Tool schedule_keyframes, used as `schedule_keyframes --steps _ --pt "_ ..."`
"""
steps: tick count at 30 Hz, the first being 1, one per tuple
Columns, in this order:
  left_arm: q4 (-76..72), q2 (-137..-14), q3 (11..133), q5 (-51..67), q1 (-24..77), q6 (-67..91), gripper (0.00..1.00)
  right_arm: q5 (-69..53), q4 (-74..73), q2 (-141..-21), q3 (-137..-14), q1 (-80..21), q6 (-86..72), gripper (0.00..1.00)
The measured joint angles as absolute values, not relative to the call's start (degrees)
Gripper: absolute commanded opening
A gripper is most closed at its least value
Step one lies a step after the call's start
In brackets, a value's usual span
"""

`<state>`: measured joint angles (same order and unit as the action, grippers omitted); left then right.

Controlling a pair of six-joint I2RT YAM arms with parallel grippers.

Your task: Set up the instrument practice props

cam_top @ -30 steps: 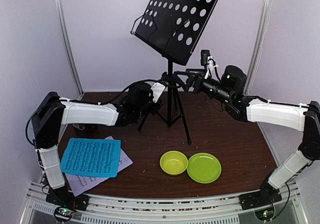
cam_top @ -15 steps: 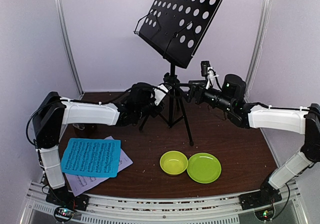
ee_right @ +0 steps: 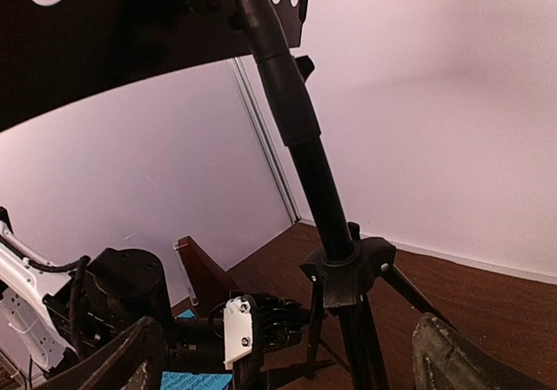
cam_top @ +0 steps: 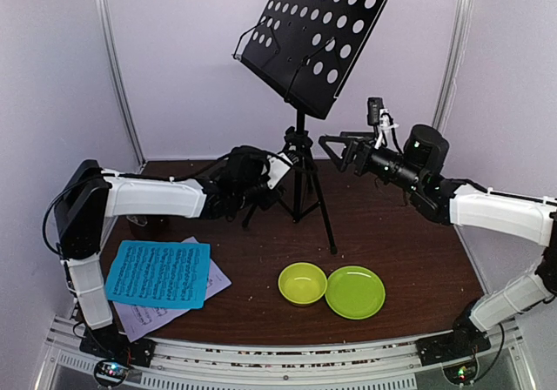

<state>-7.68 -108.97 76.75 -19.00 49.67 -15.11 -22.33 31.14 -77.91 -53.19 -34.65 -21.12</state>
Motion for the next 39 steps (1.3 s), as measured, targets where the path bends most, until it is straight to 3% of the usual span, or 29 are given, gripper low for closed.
schedule_keyframes --steps 3,11,16,31,35,39 --pt "-7.2 -108.22 75.83 -18.87 49.69 -15.11 0.54 -22.55 31.18 -76.05 -53.19 -33.76 -22.48 1.0" --pt "-2.7 -101.43 71.96 -10.35 49.71 -14.22 0.73 -22.65 29.67 -73.23 -50.5 -32.32 -23.07 0.98" --pt "-2.46 -97.01 69.69 0.08 47.75 -12.43 0.74 -22.22 26.37 -74.46 -45.8 -32.32 -22.44 0.98" --pt "-1.91 -104.05 70.46 19.79 34.52 -9.61 0.62 -20.32 18.96 -86.61 -45.82 -34.26 -18.39 0.91" --pt "-1.67 -107.33 73.23 21.96 34.44 -10.28 0.56 -19.16 17.04 -90.06 -48.71 -34.39 -17.39 0.89" --pt "-2.26 -109.12 74.56 23.49 34.44 -10.61 0.43 -18.24 16.19 -92.77 -50.61 -34.44 -16.51 0.87"
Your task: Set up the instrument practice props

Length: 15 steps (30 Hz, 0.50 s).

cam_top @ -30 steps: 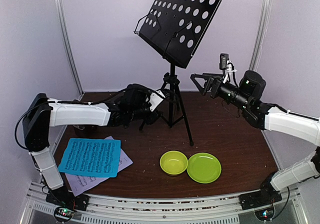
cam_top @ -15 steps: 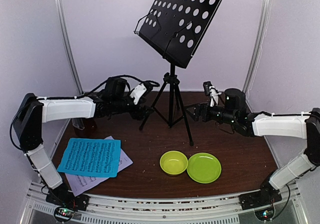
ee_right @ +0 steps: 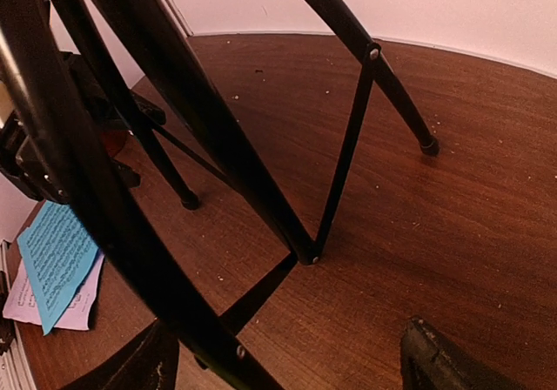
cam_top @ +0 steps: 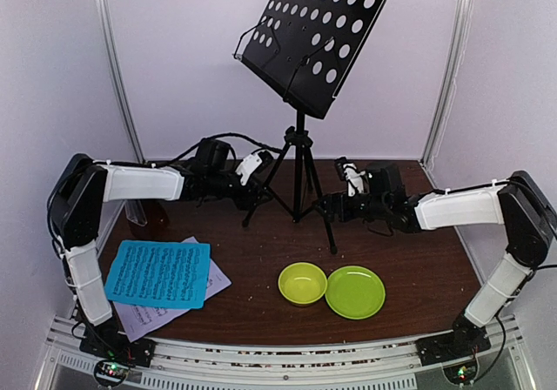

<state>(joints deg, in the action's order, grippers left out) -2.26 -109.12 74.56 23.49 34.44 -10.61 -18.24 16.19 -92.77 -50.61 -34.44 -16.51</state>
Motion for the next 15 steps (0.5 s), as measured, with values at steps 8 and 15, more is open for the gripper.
schedule_keyframes --steps 8,15 --pt "-5.26 -109.84 74.11 23.03 34.3 -10.28 0.17 -16.16 13.87 -95.33 -53.21 -34.44 -14.74 0.81" --pt "-11.57 -109.14 70.3 22.72 34.13 -9.41 0.03 -14.46 12.08 -95.7 -54.78 -34.54 -13.23 0.71"
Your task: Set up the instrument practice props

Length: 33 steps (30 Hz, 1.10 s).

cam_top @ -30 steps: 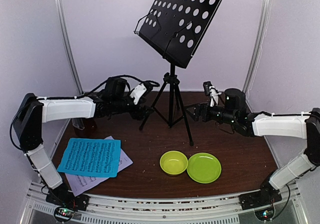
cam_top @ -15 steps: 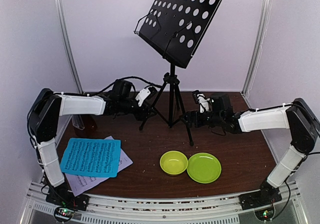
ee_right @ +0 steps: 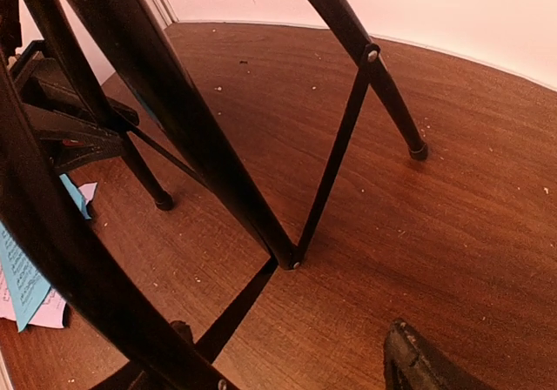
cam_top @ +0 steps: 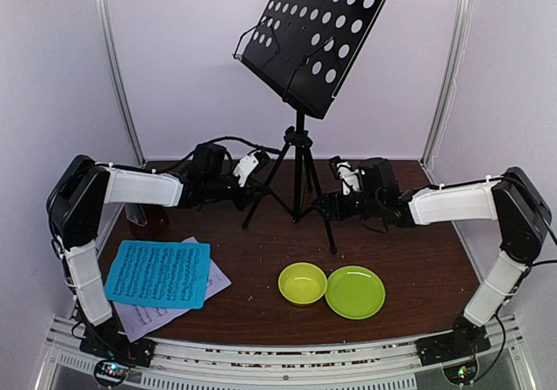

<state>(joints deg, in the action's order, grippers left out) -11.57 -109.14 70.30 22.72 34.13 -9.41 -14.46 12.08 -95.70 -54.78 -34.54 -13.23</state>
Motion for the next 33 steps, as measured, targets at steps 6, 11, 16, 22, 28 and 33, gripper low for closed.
schedule_keyframes --steps 6,11,16,22,28,33 --pt "-15.84 -107.31 66.28 21.67 34.17 -7.46 0.0 -14.22 10.33 -96.79 -57.1 -34.81 -11.9 0.65" --pt "-18.85 -105.41 62.57 20.49 34.24 -5.48 0.0 -14.28 9.58 -97.73 -58.5 -34.96 -11.68 0.63" --pt "-22.85 -102.87 57.78 17.15 35.18 -2.81 0.0 -14.33 9.06 -99.83 -61.23 -34.98 -11.16 0.62" --pt "-25.71 -100.25 53.6 10.22 37.47 0.43 0.0 -14.28 7.29 -102.61 -65.39 -34.96 -10.46 0.61" --pt "-27.31 -98.67 51.18 3.27 40.45 4.12 0.0 -14.33 6.31 -104.88 -68.69 -34.79 -10.11 0.58" --pt "-27.83 -98.83 51.11 -4.12 44.45 8.12 0.0 -14.37 6.24 -106.85 -71.33 -34.17 -9.26 0.57"
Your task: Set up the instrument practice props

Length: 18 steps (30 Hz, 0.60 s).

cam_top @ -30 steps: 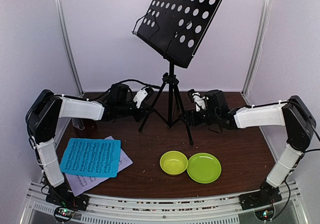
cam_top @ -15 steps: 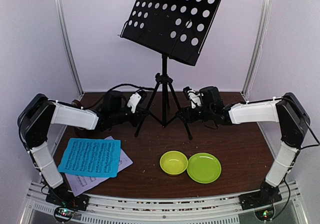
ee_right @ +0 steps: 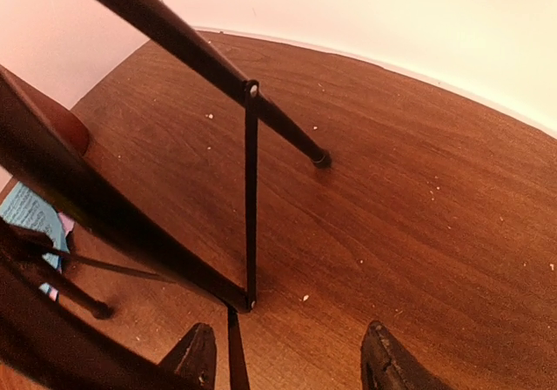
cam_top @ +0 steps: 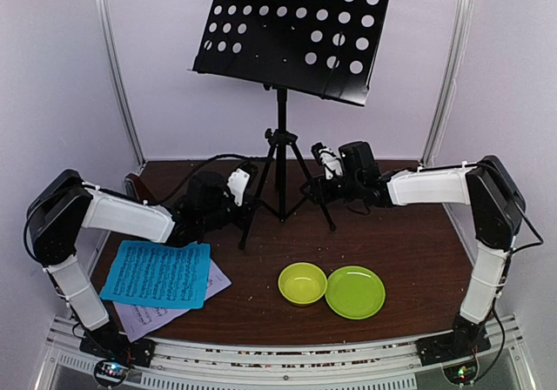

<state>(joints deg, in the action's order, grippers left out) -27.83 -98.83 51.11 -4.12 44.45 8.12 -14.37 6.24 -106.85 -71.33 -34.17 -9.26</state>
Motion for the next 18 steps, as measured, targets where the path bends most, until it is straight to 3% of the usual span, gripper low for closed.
schedule_keyframes --steps 12,18 --pt "-27.49 -101.71 54.26 -11.97 50.96 14.52 0.0 -14.33 8.58 -107.7 -71.99 -33.08 -7.4 0.52" --pt "-26.89 -101.69 54.54 -9.93 50.35 14.44 0.01 -14.74 10.35 -107.04 -69.71 -32.69 -5.96 0.43"
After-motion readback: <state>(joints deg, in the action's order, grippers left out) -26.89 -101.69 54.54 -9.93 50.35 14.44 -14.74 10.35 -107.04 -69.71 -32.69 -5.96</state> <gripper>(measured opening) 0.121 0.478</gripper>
